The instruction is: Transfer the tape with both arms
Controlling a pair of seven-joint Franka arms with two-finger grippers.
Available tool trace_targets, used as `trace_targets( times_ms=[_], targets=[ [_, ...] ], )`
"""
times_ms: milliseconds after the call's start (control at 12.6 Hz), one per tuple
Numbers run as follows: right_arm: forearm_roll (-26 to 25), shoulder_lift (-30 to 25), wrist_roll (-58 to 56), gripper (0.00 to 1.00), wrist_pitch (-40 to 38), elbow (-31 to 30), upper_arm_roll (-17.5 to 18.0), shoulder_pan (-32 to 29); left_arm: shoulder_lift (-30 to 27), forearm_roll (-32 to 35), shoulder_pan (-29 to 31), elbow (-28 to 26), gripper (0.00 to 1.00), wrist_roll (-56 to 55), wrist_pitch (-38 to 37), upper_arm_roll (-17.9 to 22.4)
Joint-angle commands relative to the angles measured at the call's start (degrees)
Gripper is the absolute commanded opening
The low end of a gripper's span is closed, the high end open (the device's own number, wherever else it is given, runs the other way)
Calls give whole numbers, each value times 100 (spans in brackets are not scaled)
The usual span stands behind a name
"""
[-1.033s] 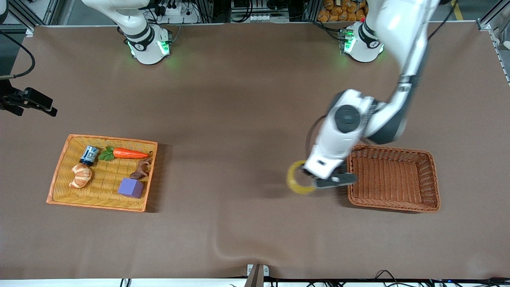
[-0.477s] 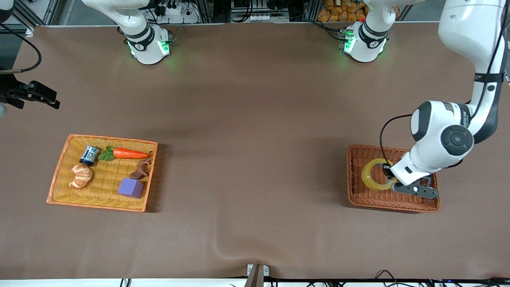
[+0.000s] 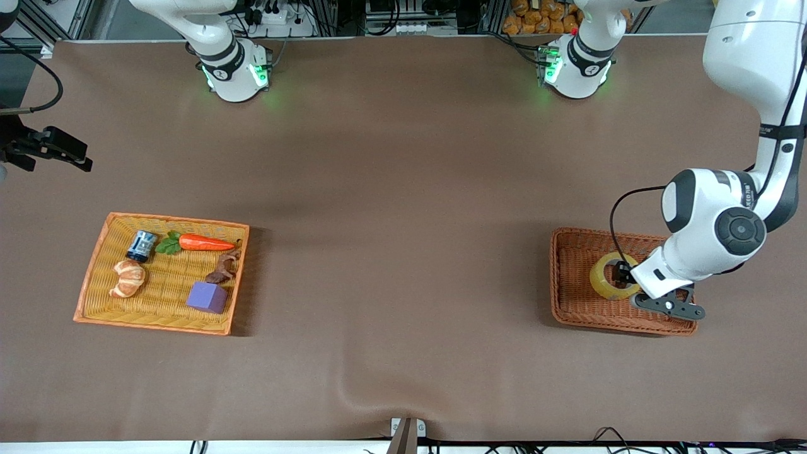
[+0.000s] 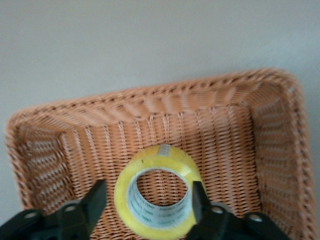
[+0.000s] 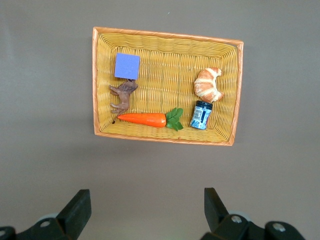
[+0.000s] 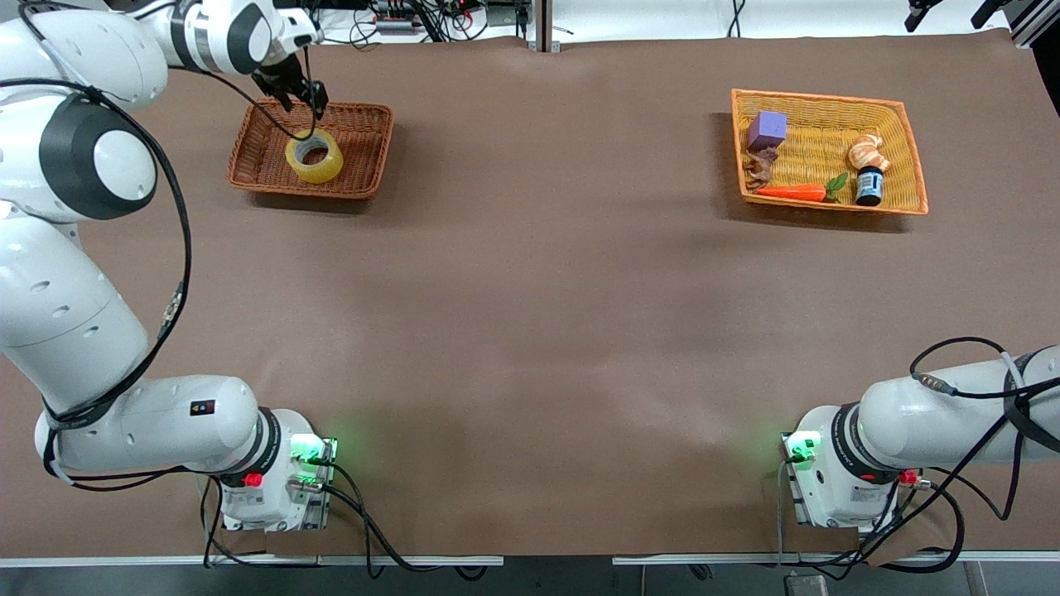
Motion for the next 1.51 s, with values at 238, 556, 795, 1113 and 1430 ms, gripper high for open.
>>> trace_targets(
  times_ms=[238,556,795,1113,1430],
  targets=[
    [-68,-46,51,100,-43,-10,23,-8,-1219,-532,39,625,100,-18,-1749,-276],
    [-59,-46,51,100,-52,-10,23,-26,-1537,-659,22,1469,100,-61,-3253,-258],
    [-33,-38,51,100,-43,-10,5,-35,-2027,-711,57,1576,100,-53,-3713,-223],
    [-6,-38,42,100,-43,-10,-3,-52,-2451,-878,-345,1391,100,-787,-4204,205],
    [-6,-29,42,100,-43,-10,5,-96,-2635,-869,-672,1260,100,-870,-4293,505]
  ],
)
